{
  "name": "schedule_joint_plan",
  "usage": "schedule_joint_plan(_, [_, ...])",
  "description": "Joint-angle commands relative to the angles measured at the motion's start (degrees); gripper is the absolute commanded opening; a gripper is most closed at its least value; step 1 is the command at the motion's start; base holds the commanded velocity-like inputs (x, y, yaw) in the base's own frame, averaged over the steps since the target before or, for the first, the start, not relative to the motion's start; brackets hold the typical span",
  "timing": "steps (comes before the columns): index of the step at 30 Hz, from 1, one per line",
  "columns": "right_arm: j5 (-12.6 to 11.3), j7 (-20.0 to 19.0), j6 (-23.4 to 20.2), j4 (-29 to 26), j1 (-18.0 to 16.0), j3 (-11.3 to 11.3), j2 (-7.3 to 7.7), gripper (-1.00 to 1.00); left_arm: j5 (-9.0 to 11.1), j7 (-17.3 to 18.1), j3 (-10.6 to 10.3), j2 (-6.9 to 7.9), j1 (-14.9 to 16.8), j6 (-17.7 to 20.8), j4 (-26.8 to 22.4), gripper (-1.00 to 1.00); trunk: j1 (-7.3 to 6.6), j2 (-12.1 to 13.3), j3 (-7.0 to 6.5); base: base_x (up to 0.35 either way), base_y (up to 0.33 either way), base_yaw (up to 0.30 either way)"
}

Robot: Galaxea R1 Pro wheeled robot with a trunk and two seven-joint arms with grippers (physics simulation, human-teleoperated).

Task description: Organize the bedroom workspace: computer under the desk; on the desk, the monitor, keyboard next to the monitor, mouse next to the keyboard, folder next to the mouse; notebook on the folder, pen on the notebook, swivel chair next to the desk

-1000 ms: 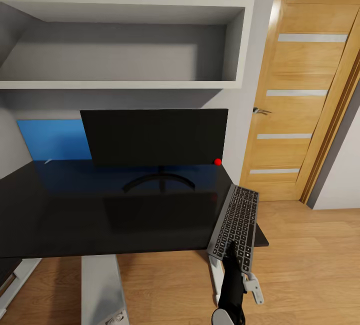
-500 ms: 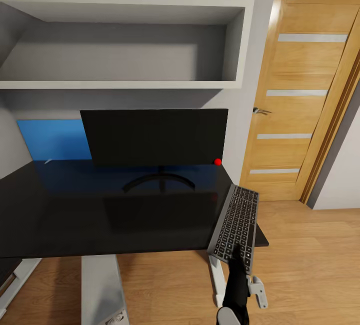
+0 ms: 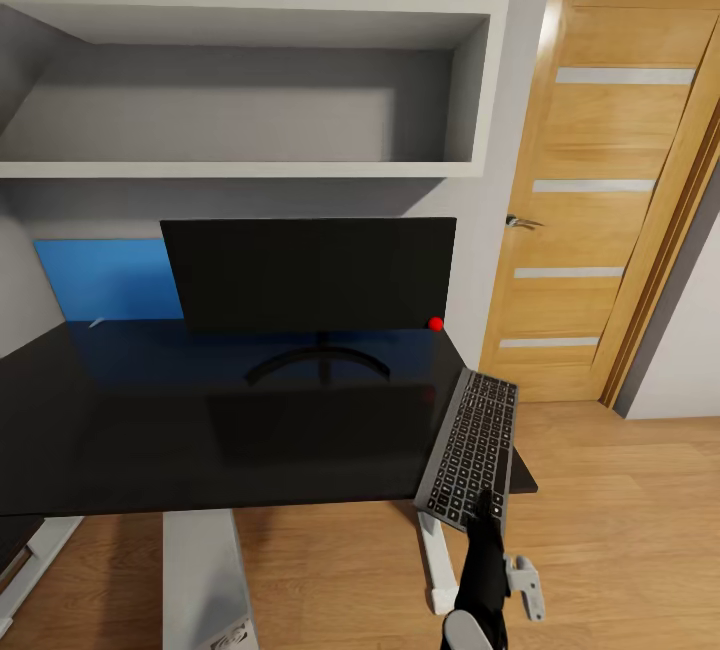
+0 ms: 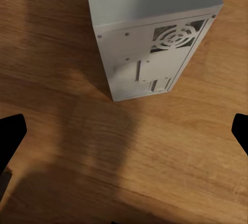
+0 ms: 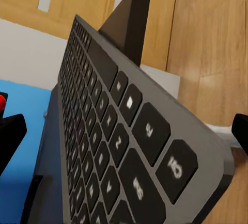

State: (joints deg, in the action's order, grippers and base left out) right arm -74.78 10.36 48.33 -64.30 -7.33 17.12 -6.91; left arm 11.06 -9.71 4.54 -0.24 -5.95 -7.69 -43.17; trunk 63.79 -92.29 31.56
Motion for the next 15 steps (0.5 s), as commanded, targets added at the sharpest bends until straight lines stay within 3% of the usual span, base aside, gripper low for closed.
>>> schedule_joint_plan(1, [0.25, 0.54, 0.20, -0.04, -0.05, -0.25, 0.03, 1.00, 0.55, 0.01, 0.03, -0.02, -0.02, -0.13, -0.07, 1.00, 0.00, -0.03, 0.05, 0.000, 0.000, 0.000])
schedule_joint_plan(15, [0.24, 0.48, -3.74, -0.04, -0.04, -7.54, 0.05, 1.00, 0.55, 0.02, 0.03, -0.06, -0.02, -0.13, -0.07, 1.00, 0.00, -0.03, 0.05, 0.000, 0.000, 0.000])
